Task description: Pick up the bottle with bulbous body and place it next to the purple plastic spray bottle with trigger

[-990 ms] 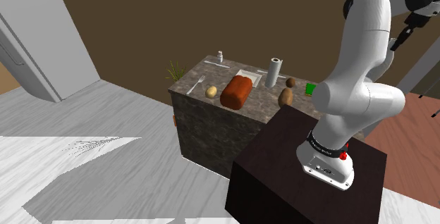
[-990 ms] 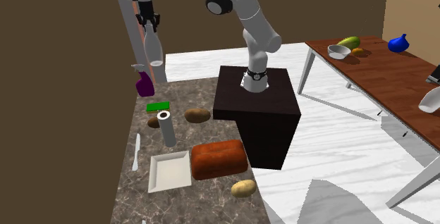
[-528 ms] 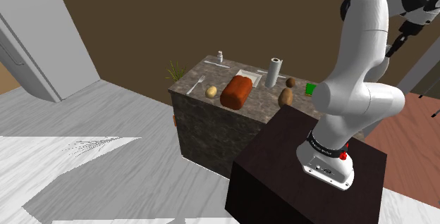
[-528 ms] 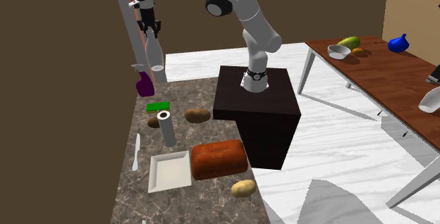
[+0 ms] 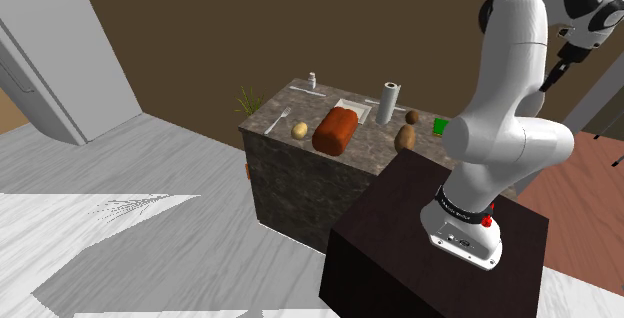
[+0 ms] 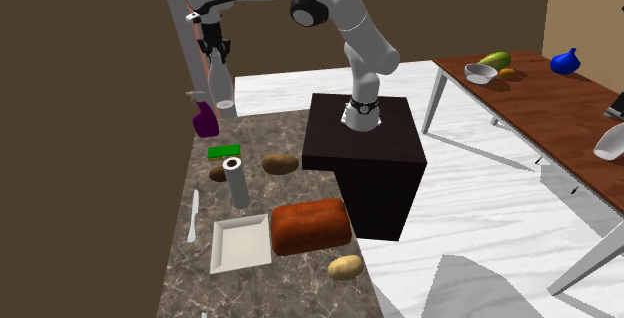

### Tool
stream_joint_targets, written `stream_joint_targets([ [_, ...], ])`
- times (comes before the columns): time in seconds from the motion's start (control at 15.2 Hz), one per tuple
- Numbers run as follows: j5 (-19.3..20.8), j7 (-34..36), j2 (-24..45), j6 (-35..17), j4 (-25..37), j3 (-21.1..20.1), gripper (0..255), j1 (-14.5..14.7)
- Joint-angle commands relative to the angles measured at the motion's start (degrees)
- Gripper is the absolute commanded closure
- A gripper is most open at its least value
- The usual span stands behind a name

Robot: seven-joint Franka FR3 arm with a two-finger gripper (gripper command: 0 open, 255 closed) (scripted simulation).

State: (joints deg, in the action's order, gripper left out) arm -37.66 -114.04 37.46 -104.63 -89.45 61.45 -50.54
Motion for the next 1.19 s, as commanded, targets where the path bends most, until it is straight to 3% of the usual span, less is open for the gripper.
stream_joint_targets([
  [0.0, -0.47, -0.38, 0.40, -1.08, -0.86, -0.33, 255, 0.03],
  [1.12, -5.76, -3.87, 5.66, -9.60, -5.79, -4.90, 255, -1.67],
])
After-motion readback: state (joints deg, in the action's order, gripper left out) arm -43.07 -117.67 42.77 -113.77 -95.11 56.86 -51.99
